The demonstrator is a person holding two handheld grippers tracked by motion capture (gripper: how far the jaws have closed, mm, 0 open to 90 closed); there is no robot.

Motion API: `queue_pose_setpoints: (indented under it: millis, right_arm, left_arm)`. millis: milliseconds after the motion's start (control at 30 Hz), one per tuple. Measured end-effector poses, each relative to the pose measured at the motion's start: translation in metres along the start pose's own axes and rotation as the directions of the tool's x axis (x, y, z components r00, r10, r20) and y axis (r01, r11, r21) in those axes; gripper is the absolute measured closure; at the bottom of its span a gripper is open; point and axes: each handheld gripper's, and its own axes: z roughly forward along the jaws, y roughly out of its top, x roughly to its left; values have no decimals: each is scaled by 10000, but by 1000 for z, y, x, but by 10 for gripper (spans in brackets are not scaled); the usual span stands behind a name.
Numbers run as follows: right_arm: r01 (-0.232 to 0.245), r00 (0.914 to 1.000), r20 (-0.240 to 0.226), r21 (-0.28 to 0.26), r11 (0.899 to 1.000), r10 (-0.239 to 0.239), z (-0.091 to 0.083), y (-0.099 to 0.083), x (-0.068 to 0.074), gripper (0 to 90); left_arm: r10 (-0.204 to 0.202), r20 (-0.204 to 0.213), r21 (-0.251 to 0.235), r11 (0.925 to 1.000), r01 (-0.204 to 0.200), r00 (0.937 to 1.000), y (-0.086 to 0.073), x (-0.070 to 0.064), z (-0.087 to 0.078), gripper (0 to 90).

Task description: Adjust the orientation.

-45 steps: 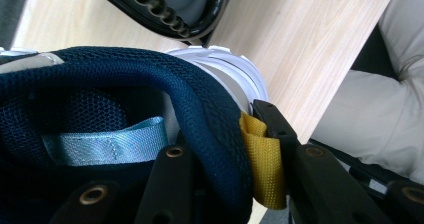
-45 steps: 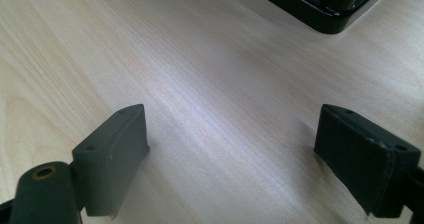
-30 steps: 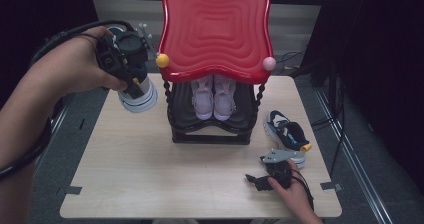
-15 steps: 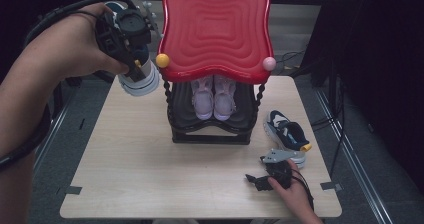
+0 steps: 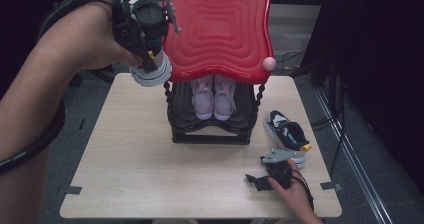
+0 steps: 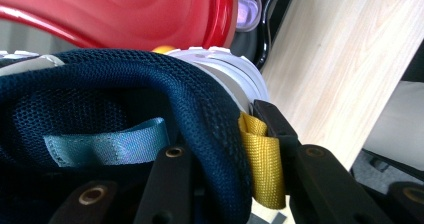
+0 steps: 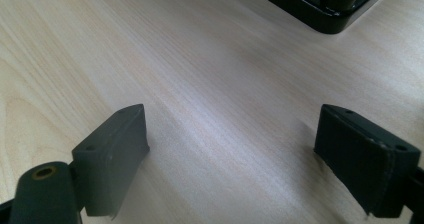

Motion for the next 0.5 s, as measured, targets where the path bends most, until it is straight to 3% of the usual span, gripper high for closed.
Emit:
queue_pose_setpoints:
  millis: [233, 500]
  right_arm:
    - [2, 10000, 0, -1, 10000, -2, 0, 0, 0, 130]
    - [-4, 10000, 0, 0, 10000, 4, 0, 0, 0, 130]
  left_arm:
    - [643, -270, -129, 9978, -647, 9976, 19, -3, -4, 710]
    - [911, -248, -226, 9955, -917, 9955, 36, -4, 0, 710]
